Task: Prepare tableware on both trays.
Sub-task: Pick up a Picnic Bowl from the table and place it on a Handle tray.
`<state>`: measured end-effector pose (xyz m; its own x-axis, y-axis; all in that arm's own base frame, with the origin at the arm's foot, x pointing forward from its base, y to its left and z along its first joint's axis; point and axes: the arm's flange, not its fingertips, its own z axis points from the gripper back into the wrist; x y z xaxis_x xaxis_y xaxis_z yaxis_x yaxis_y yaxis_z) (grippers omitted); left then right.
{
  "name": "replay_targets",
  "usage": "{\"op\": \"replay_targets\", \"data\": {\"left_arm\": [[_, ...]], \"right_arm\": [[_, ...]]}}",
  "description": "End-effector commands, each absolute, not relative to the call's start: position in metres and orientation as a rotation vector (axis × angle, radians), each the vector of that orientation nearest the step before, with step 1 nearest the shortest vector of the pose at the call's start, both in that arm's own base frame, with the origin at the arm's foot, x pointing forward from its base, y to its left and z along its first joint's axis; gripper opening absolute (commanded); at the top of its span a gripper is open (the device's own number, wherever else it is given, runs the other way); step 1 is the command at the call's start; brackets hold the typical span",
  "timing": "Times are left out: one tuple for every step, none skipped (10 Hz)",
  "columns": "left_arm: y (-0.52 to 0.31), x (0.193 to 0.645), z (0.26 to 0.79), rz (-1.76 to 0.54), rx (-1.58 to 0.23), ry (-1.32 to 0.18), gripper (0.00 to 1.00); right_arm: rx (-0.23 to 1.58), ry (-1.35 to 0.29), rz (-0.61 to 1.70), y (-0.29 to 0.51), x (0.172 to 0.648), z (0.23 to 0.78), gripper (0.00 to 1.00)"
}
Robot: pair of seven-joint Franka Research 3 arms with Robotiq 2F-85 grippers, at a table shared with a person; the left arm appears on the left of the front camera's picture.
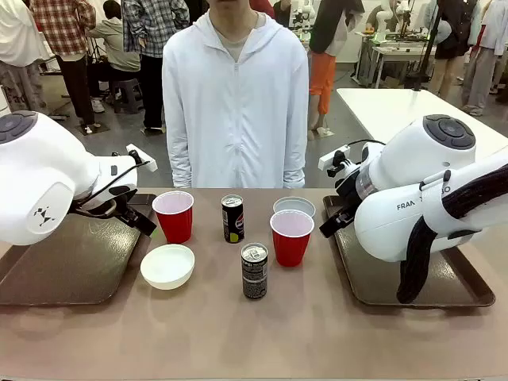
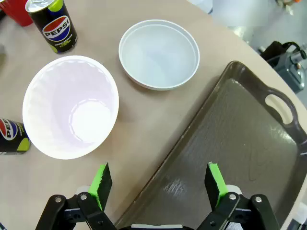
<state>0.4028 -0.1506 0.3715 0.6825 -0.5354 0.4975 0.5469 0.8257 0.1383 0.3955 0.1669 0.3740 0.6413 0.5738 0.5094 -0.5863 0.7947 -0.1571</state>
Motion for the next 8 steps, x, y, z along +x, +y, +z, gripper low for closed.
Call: {"op": "replay_targets", "data": {"left_arm": [[-0.1507, 0.4027, 0.3715, -0.607, -0.022, -0.551, 1.00], [-0.1507, 0.4027, 0.3715, -0.607, -0.022, -0.551, 1.00], [-0.1507, 0.4027, 0.3715, -0.607, -0.022, -0.551, 1.00], [-0.1507, 0.4027, 0.3715, -0.607, -0.022, -0.551, 1.00], [-0.1507, 0.4027, 0.3715, -0.607, -0.022, -0.551, 1.00], [-0.1507, 0.4027, 0.3715, -0.607, -0.022, -0.551, 1.00], [-0.1507, 0.4027, 0.3715, -0.607, -0.022, -0.551, 1.00], [-0.1507, 0.4027, 0.3715, -0.607, -0.022, -0.551, 1.00]], "right_arm": [[0.023, -0.573, 0.661, 0.1669, 0.3955, 0.3740, 1.00], [0.023, -0.573, 0.661, 0.1669, 0.3955, 0.3740, 1.00], [0.023, -0.573, 0.661, 0.1669, 0.3955, 0.3740, 1.00], [0.023, -0.573, 0.661, 0.1669, 0.3955, 0.3740, 1.00], [0.023, -0.573, 0.661, 0.1669, 0.3955, 0.3740, 1.00], [0.023, -0.573, 0.661, 0.1669, 0.3955, 0.3740, 1.00], [0.023, -0.573, 0.661, 0.1669, 0.3955, 0.3740, 1.00], [0.023, -0.573, 0.661, 0.1669, 0.3955, 0.3740, 1.00]]}}
